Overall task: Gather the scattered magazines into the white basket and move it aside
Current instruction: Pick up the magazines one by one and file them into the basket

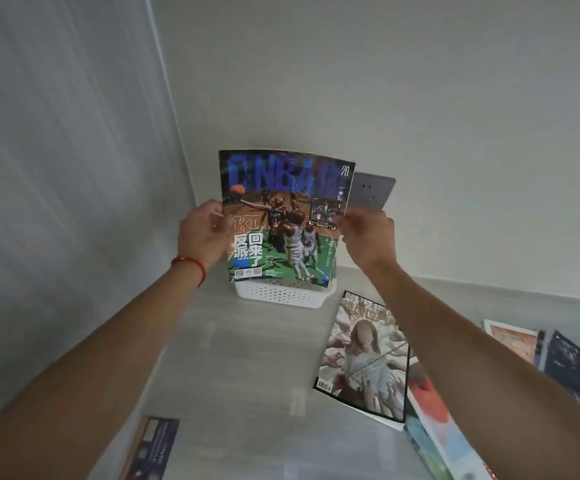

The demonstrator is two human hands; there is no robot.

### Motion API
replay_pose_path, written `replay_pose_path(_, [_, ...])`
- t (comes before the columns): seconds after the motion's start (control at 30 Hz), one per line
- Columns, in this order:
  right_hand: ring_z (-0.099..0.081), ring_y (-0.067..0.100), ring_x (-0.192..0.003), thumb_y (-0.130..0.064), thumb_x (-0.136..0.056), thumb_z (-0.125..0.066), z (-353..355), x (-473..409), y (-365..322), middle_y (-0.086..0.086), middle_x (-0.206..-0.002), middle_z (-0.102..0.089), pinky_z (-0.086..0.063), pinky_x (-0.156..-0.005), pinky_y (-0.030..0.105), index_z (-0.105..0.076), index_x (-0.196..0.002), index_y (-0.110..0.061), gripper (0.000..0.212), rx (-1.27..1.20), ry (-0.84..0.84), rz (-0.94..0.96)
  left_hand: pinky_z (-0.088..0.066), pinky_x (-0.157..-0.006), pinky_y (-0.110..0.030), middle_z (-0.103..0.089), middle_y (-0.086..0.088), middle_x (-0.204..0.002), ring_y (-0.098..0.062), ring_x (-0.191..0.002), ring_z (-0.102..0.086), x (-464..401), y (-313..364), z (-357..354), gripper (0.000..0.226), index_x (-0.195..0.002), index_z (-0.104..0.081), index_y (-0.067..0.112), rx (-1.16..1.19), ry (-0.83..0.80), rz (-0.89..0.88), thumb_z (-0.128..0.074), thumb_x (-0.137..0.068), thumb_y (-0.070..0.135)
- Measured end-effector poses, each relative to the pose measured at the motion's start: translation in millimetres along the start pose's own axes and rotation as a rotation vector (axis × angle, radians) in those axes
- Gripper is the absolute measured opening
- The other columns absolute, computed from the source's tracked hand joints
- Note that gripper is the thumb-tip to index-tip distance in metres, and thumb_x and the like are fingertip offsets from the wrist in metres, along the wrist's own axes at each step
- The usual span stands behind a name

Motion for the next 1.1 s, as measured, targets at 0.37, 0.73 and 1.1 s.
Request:
replay_pose_path(0.37, [-0.066,0.019,-0.067,-0.018,-0.09,-0.072,-27.7,-34.8,21.4,-0.003,-0.067,-0.07,-0.049,-0.06,0.018,-0.082,-0.085,-0.015,0.012,0.028,0.069,-0.095,-0.061,-0.09,-0.04,-0.077,-0.004,-0.091,-0.021,-0.088,-0.075,-46.1,-33.6,-36.4,0.005,-0.089,-0.076,0.014,0.048,-0.072,0.146,-0.072,-0.091,0.014])
replay_pose_path(0.73, [-0.066,0.034,-0.069,-0.011,-0.089,-0.061,-60.8,-46.8,41.4,0.011,-0.063,-0.068,-0.053,-0.063,0.038,-0.072,-0.068,-0.01,0.023,0.033,0.009,-0.1,-0.062,-0.088,-0.046,-0.078,-0.009,-0.079,-0.028,-0.085,-0.077,-65.2,-83.3,-60.8,0.051,-0.061,-0.074,0.049,0.222,-0.017,0.363,-0.073,-0.086,0.004])
replay_pose_path(1.1, [-0.069,0.018,-0.109,0.008,-0.085,-0.05,-75.2,-26.6,72.4,-0.012,-0.114,-0.07,-0.052,-0.086,0.031,-0.057,-0.125,-0.017,0.048,-0.13,-0.258,-0.299,-0.051,-0.08,-0.032,-0.075,-0.004,-0.088,-0.019,-0.084,-0.066,-46.2,-76.0,-92.4,0.023,-0.089,-0.072,0.015,0.167,-0.249,0.317,-0.055,-0.087,-0.001])
Point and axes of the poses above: each hand's wrist, its own x-axis away from the middle knuckle, its own z-axis out of the back of the hand, y = z × x, the point moved 2 cm from there along -x, towards the middle knuckle
